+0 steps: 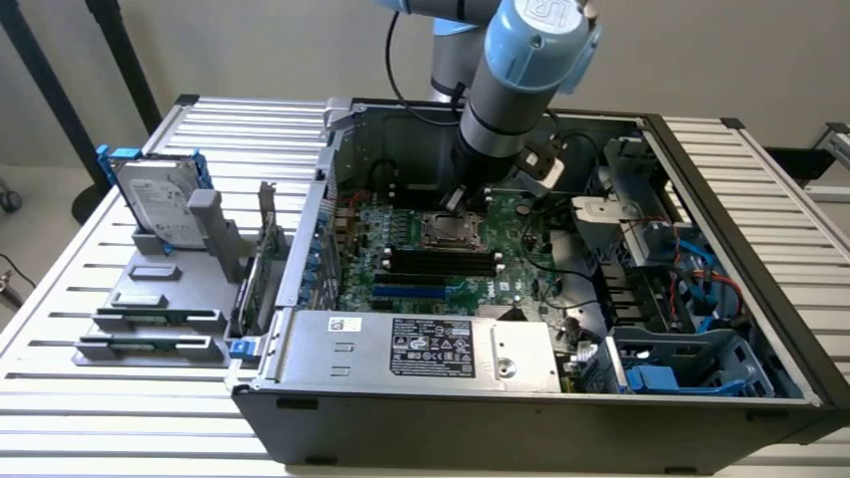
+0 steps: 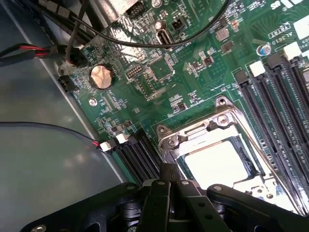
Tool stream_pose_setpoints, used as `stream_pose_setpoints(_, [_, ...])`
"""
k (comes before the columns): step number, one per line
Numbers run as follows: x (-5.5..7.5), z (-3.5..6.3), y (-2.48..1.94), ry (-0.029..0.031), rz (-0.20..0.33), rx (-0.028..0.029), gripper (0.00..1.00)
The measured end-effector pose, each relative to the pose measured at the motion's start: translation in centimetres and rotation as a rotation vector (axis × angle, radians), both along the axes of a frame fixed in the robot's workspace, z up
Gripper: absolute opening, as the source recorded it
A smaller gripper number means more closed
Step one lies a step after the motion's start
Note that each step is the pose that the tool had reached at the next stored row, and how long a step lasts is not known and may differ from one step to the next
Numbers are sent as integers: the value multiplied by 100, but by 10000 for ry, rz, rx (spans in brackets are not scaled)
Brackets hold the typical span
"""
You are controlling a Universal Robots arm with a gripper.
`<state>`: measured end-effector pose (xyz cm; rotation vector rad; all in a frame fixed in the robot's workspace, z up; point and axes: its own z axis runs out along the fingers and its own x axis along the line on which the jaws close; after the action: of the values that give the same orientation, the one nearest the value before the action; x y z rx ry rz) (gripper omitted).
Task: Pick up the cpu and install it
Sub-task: 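Install the first cpu locking lever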
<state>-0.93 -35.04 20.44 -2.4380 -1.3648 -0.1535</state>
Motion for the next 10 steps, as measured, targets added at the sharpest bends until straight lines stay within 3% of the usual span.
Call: stream_pose_setpoints(10, [-131,66,-131,-1,-1,0,11])
